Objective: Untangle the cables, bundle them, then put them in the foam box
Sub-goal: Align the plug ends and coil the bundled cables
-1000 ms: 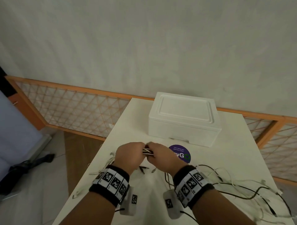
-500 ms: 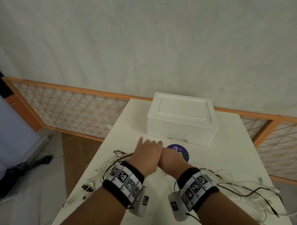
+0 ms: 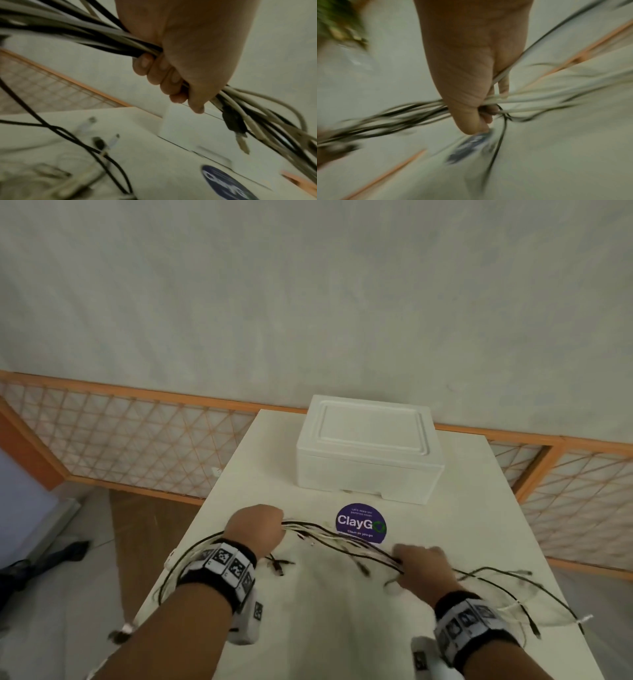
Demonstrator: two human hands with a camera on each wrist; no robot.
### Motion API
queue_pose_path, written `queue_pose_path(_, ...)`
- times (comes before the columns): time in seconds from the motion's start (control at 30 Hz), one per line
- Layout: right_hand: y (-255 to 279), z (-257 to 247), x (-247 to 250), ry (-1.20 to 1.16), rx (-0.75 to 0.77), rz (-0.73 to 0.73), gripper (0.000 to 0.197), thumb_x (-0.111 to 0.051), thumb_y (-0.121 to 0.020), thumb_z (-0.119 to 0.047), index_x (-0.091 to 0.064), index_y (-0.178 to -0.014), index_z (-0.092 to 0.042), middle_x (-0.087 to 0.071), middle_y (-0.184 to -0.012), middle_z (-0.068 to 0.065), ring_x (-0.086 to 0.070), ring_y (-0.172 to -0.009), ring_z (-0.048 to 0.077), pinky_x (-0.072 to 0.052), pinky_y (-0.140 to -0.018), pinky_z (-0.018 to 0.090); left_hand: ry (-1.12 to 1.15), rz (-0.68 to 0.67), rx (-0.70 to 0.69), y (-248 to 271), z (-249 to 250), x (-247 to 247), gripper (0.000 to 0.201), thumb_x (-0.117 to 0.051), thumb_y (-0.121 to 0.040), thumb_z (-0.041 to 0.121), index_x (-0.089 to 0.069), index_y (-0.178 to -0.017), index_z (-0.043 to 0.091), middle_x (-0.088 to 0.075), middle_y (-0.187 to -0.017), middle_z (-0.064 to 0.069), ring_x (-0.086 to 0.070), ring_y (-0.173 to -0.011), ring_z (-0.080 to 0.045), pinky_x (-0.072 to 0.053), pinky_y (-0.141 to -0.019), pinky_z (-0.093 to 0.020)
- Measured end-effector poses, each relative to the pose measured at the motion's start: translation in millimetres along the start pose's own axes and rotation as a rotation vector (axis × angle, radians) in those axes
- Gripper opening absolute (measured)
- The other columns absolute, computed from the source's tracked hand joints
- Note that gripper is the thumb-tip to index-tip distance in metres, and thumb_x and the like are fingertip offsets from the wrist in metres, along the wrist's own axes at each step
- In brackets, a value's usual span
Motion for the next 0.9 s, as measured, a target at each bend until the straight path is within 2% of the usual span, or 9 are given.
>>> queue_pose_path(0.23, 64, 163, -10, -0.001, -0.513, 0.057, 0.011, -0.050, -0.082, -0.031, -0.050, -0.093, -0.033, -0.058, -0.084, -0.009, -0.058, -0.091, 0.015, -0.039, -0.078, 0.030, 0.018, 0.021, 0.071, -2, -28, -1, 0.022, -0.043, -0.094, 0.028, -0.061, -0.099, 0.016, -0.064, -0.101, -0.002, -0.060, -0.094, -0.022, -0.043, -0.073, -0.029)
queue_pose_path(0.37, 54, 188, -30, -0.114, -0.544, -0.243, 0.084, -0.080, -0.058, -0.042, -0.038, -0.131, -0.035, -0.045, -0.133, -0.002, -0.040, -0.124, 0.025, -0.036, -0.102, 0.047, 0.009, 0.041, 0.032, -7, -11, 5, 0.024, -0.043, -0.095, 0.030, -0.061, -0.103, 0.016, -0.064, -0.104, -0.002, -0.060, -0.098, -0.023, -0.047, -0.079, -0.031)
queue_pose_path(0.47, 25, 145, 16, -0.245, -0.379, -0.086, 0.099, -0.076, -0.061, -0.027, -0.025, -0.146, -0.025, -0.028, -0.151, 0.003, -0.028, -0.135, 0.029, -0.029, -0.110, 0.048, 0.000, 0.064, 0.006, -11, 2, 12, 0.024, -0.042, -0.095, 0.029, -0.060, -0.103, 0.016, -0.064, -0.105, -0.003, -0.060, -0.099, -0.023, -0.046, -0.080, -0.032)
queue_pose_path(0.53, 12, 92, 58, -0.405, -0.196, 0.077, 0.099, -0.069, -0.060, -0.027, -0.023, -0.148, -0.022, -0.020, -0.155, 0.002, -0.020, -0.141, 0.026, -0.022, -0.114, 0.042, -0.010, 0.072, -0.013, -11, 13, 19, 0.023, -0.042, -0.096, 0.029, -0.060, -0.103, 0.016, -0.063, -0.104, -0.002, -0.060, -0.098, -0.023, -0.045, -0.078, -0.031)
queue_pose_path(0.6, 8, 24, 88, -0.561, 0.017, 0.120, 0.101, -0.063, -0.059, -0.030, -0.018, -0.149, -0.024, -0.011, -0.157, -0.002, -0.008, -0.144, 0.020, -0.013, -0.118, 0.040, -0.017, 0.075, -0.039, -9, 27, 23, 0.022, -0.042, -0.096, 0.029, -0.060, -0.101, 0.016, -0.063, -0.102, -0.002, -0.060, -0.096, -0.023, -0.044, -0.075, -0.031)
queue_pose_path(0.73, 2, -106, 96, -0.298, 0.379, 0.139, 0.100, -0.067, -0.069, -0.026, -0.010, -0.150, -0.017, -0.019, -0.155, 0.002, -0.011, -0.144, 0.020, -0.001, -0.119, 0.048, -0.029, 0.082, -0.110, -4, 61, 29, 0.021, -0.044, -0.094, 0.023, -0.063, -0.100, 0.015, -0.066, -0.098, -0.003, -0.063, -0.092, -0.024, -0.044, -0.071, -0.031)
queue_pose_path(0.77, -1, -124, 89, -0.232, 0.396, 0.136, 0.096, -0.065, -0.073, -0.022, -0.010, -0.150, -0.015, -0.030, -0.150, 0.006, -0.021, -0.141, 0.023, -0.004, -0.119, 0.048, -0.025, 0.084, -0.125, -4, 68, 30, 0.022, -0.044, -0.094, 0.021, -0.064, -0.100, 0.014, -0.067, -0.098, -0.004, -0.063, -0.091, -0.024, -0.044, -0.071, -0.031)
queue_pose_path(0.83, -9, -134, 76, -0.232, 0.342, 0.153, 0.077, -0.056, -0.084, -0.020, -0.016, -0.149, -0.014, -0.055, -0.128, 0.009, -0.049, -0.121, 0.028, -0.030, -0.111, 0.046, -0.022, 0.062, -0.122, -4, 75, 29, 0.022, -0.045, -0.092, 0.015, -0.065, -0.100, 0.013, -0.068, -0.098, -0.005, -0.064, -0.088, -0.023, -0.041, -0.067, -0.030)
queue_pose_path(0.9, -12, -126, 72, -0.233, 0.267, 0.200, 0.051, -0.047, -0.093, -0.026, -0.030, -0.140, -0.015, -0.065, -0.109, 0.009, -0.062, -0.099, 0.030, -0.051, -0.084, 0.042, -0.042, 0.046, -0.116, -3, 77, 28, 0.023, -0.045, -0.091, 0.012, -0.064, -0.103, 0.013, -0.067, -0.099, -0.005, -0.064, -0.089, -0.023, -0.039, -0.066, -0.029)
Point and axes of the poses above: each hand's wrist, its own y-axis away from the middle knuckle, its own x-axis out of the back of the hand, z = x × y, the point moved 9 cm from there along -y, towards the middle knuckle
